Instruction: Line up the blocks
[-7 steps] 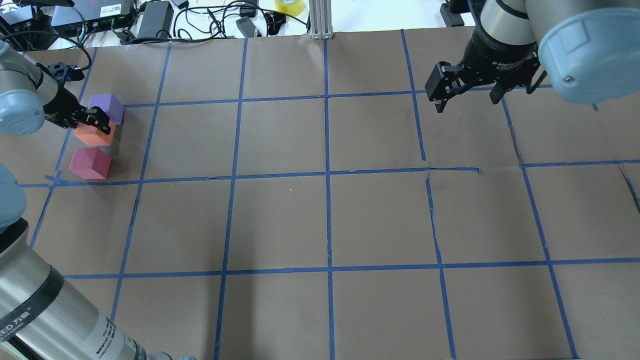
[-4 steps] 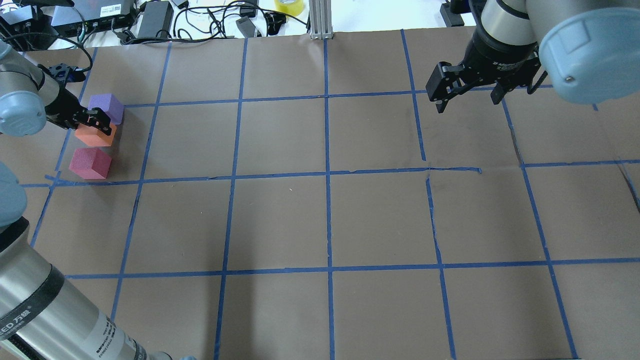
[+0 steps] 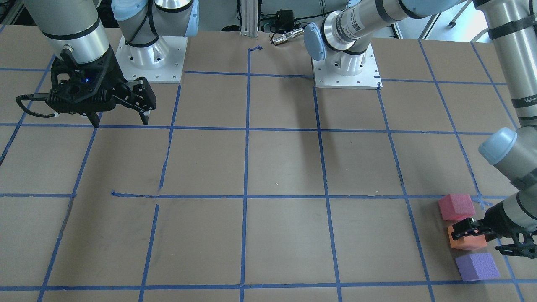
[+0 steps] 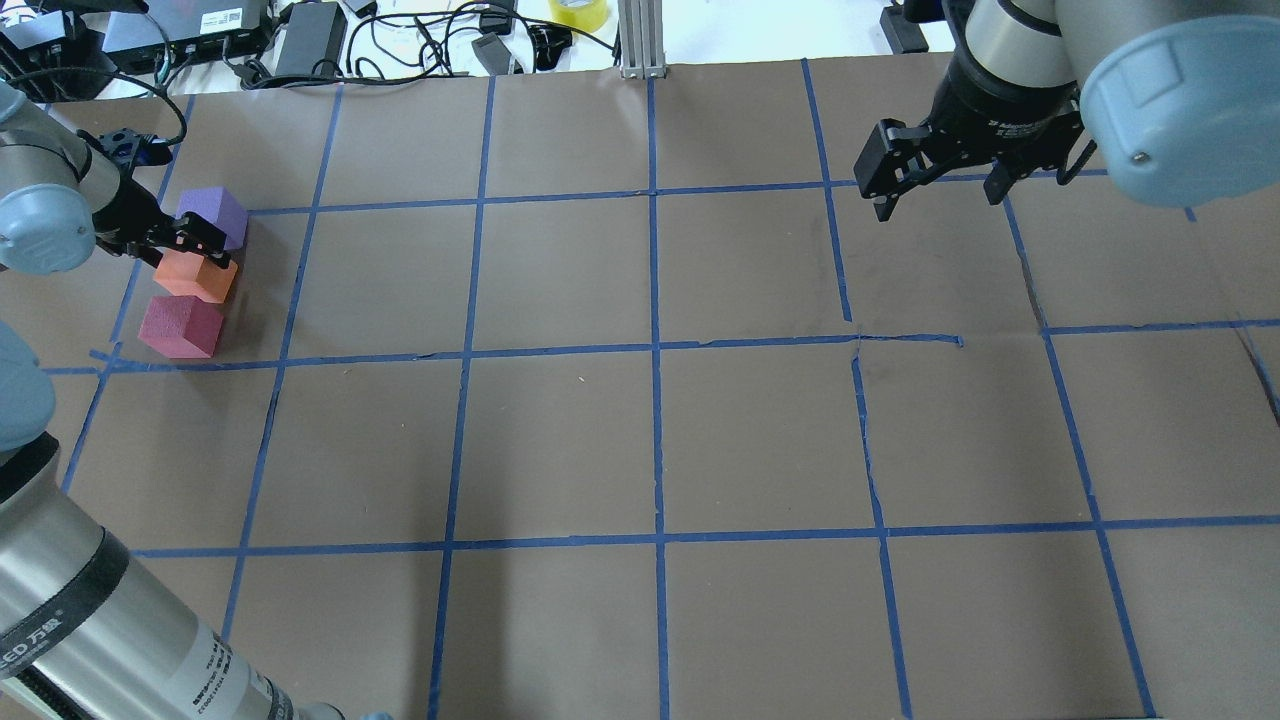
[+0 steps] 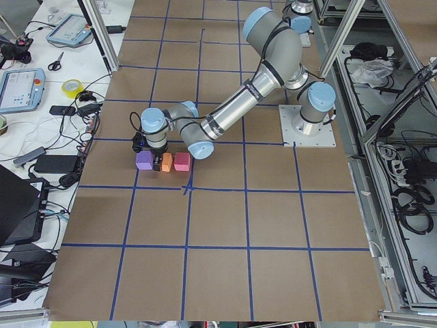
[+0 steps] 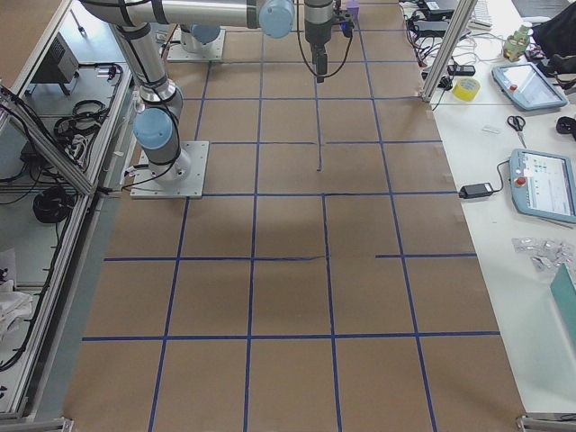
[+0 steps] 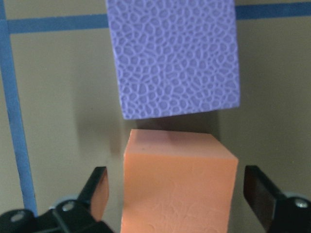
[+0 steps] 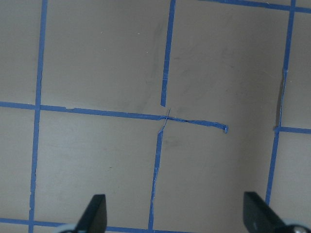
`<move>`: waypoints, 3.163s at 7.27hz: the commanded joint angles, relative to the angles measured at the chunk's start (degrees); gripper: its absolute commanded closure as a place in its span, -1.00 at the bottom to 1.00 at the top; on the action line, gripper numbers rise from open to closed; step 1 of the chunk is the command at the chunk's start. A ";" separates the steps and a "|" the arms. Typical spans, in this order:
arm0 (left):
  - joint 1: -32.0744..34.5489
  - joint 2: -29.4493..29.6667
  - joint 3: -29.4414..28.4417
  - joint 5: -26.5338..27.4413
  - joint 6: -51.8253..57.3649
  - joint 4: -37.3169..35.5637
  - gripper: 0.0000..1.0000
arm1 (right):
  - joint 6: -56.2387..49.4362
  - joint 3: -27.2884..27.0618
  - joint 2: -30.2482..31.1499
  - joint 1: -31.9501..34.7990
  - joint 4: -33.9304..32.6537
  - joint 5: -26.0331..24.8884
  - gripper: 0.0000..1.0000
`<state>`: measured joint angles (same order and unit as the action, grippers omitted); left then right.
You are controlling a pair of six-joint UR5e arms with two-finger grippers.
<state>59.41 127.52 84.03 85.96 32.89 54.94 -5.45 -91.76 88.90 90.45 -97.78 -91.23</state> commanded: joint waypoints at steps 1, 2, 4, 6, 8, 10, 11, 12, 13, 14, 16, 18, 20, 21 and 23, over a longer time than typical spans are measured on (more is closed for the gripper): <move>0.09 -1.74 -0.09 0.26 -0.45 0.17 -1.00 | 0.18 0.00 0.13 -0.02 0.05 0.00 -1.00; 1.13 -3.67 0.08 0.44 -0.63 1.74 -1.00 | 0.18 0.00 0.14 0.07 0.05 0.00 -1.00; 4.98 -9.89 -0.09 0.52 -6.31 11.98 -1.00 | 0.01 0.00 0.05 0.07 -0.22 0.00 -1.00; 10.78 -19.45 -0.97 3.23 -10.62 21.91 -1.00 | 0.36 0.00 -0.21 0.16 -0.83 0.35 -1.00; 19.47 -26.60 -0.88 4.74 -21.48 27.40 -1.00 | 0.27 0.00 -0.04 -0.01 -0.40 -0.09 -1.00; 30.10 -30.04 -0.80 5.00 -28.22 27.68 -1.00 | 0.18 0.00 -0.04 -0.02 -0.57 -0.18 -1.00; 32.23 -31.79 -0.45 6.23 -28.40 29.68 -1.00 | 0.18 0.00 -0.04 0.07 -0.66 -0.09 -1.00; 32.26 -33.11 -1.23 3.89 -28.32 31.44 -1.00 | 0.18 0.00 -0.13 0.07 -0.66 -0.09 -1.00; 31.73 -34.35 -1.76 2.39 -28.32 31.98 -1.00 | 0.18 0.00 -0.13 0.07 -0.57 -0.09 -1.00; 30.60 -34.79 -2.02 2.46 -28.32 32.25 -1.00 | 0.18 0.00 -0.13 0.16 -0.66 -0.09 -1.00; 29.71 -36.55 -1.06 5.25 -28.23 35.22 -1.00 | 0.10 0.00 -0.04 0.07 -0.57 -0.09 -1.00; 29.62 -37.78 -1.06 5.54 -28.23 37.79 -1.00 | 0.27 0.00 -0.13 0.16 -1.09 0.08 -1.00; 29.53 -37.79 -1.06 5.54 -28.23 37.79 -1.00 | 0.18 0.00 -0.13 0.16 -1.10 0.00 -1.00; 29.53 -37.87 -1.06 5.54 -28.23 37.79 -1.00 | 0.18 0.00 -0.21 0.16 -1.10 0.00 -1.00; 29.62 -37.87 -0.71 5.45 -28.23 37.79 -1.00 | -0.69 0.00 0.05 0.25 -0.92 0.00 -1.00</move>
